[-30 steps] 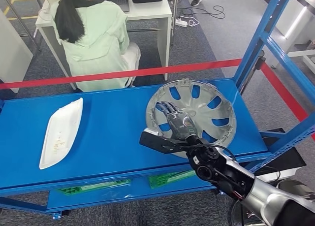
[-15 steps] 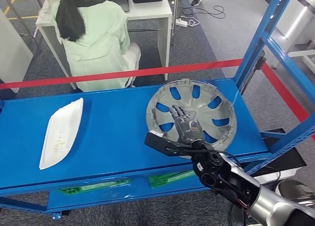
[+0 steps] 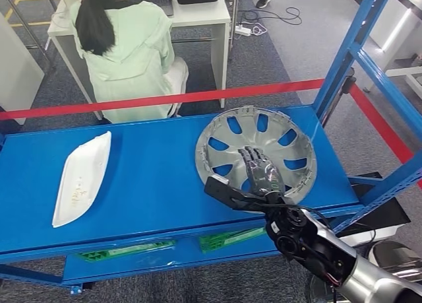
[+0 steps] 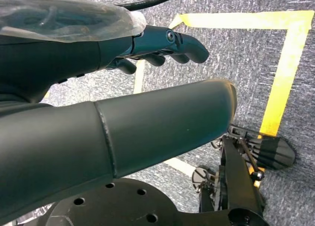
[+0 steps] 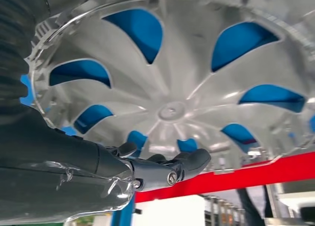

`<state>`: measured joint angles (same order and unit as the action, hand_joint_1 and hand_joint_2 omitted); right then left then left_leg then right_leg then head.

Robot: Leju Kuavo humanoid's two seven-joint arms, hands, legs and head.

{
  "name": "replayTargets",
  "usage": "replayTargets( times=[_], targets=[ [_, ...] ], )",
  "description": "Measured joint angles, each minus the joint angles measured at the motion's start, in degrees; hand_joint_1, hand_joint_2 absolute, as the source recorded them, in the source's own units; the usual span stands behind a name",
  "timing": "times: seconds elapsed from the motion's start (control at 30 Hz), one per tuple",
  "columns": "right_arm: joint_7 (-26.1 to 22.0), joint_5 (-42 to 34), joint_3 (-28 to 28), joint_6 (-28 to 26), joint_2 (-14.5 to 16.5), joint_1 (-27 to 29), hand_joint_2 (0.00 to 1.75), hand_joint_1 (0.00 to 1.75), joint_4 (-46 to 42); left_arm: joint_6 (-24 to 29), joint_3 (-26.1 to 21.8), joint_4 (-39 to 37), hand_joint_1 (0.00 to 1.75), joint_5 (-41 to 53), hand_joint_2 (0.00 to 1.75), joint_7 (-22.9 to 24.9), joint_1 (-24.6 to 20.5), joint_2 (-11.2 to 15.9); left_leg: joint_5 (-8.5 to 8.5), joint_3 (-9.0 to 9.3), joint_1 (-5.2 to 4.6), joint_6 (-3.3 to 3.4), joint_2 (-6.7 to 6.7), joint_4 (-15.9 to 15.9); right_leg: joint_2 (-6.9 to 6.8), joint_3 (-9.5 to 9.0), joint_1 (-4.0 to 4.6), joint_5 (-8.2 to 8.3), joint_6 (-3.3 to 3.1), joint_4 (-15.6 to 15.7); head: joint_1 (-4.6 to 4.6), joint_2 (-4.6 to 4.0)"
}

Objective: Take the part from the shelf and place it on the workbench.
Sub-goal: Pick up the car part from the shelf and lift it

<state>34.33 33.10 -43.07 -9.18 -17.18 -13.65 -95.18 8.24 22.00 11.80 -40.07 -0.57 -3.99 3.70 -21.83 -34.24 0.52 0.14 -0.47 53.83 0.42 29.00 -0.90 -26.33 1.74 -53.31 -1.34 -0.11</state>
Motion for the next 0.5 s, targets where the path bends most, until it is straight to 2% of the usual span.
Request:
replayTargets(
  times=[0.5],
  targets=[
    [1.08,-1.12,2.14,0.52,-0.34,1.44,1.75,0.0,2.36,0.02,1.61,0.0,0.0,-0.34,0.0,0.39,-0.04,-0.03,-0.01,0.0,0.0,-0.01,0.0,-0.01,0.0,-0.01,0.0,-0.02,0.0,0.0,0.01,0.0]
  ],
)
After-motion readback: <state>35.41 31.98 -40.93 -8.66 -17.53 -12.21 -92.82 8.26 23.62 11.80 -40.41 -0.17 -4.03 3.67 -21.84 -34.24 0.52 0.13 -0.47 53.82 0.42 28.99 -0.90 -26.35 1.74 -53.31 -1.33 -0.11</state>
